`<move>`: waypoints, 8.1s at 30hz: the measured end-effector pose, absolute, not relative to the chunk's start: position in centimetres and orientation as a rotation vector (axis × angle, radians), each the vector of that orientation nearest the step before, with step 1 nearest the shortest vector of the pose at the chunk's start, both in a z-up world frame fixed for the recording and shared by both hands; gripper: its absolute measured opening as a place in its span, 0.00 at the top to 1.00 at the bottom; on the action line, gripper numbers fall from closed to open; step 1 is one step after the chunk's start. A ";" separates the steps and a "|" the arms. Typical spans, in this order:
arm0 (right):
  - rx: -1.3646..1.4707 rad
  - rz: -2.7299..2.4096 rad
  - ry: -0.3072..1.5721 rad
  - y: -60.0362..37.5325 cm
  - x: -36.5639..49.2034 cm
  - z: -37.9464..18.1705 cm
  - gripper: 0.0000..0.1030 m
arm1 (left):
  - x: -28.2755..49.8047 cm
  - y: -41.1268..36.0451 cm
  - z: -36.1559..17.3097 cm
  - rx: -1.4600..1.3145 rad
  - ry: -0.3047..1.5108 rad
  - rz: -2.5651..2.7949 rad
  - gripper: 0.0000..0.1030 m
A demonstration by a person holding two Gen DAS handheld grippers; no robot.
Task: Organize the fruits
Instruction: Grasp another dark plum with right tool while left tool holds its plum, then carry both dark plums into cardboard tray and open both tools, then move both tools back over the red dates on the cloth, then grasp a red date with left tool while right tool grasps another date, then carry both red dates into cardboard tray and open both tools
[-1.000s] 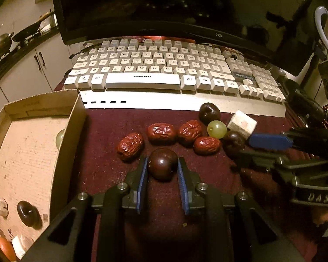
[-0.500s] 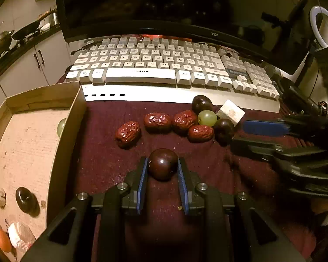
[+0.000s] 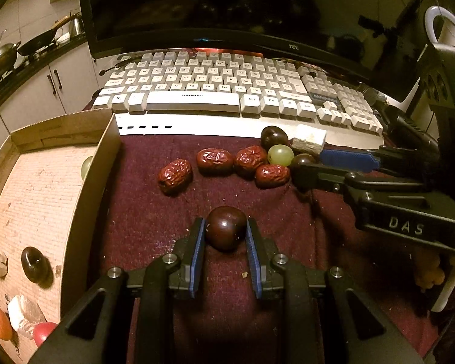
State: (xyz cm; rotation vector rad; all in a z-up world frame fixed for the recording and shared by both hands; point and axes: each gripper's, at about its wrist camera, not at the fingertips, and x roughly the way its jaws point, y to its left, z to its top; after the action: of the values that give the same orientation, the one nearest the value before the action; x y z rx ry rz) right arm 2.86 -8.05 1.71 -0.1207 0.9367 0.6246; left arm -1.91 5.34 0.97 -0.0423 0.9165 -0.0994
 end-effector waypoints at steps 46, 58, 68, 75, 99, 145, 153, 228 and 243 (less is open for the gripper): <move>-0.007 0.738 0.911 0.8 -2.2 9.0 0.75 | -10.2 19.4 10.2 0.012 0.748 0.026 0.75; -0.002 0.779 0.983 11.4 -0.8 7.1 0.75 | -4.9 24.4 5.9 -0.023 0.911 0.086 0.75; -0.038 0.709 1.079 13.8 1.4 3.5 0.75 | -2.8 24.7 4.8 0.025 0.978 0.093 0.75; -0.049 0.699 1.097 14.0 2.0 3.1 0.75 | -1.1 24.7 3.3 0.020 1.058 0.073 0.75; 0.018 0.805 1.034 10.6 1.9 6.2 0.52 | -5.0 22.9 6.8 -0.010 0.936 0.098 0.42; -0.076 0.504 0.964 -3.8 4.9 0.8 0.67 | 1.1 6.9 3.4 0.255 0.987 -0.100 0.39; 0.049 0.544 0.962 -6.9 4.9 3.0 0.67 | 2.9 7.0 1.9 0.267 1.030 -0.095 0.45; -0.113 0.674 0.876 13.3 -0.3 4.6 0.67 | -6.4 22.7 4.0 -0.027 0.902 0.091 0.82; -0.161 0.638 0.990 15.2 1.8 2.7 0.67 | -4.1 23.2 2.6 -0.012 1.030 0.100 0.82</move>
State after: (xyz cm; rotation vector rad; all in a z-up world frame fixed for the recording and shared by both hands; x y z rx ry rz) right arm 1.80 15.19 2.70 -0.1613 0.9896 0.6379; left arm -4.08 23.24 2.56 -0.0120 1.0301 0.1001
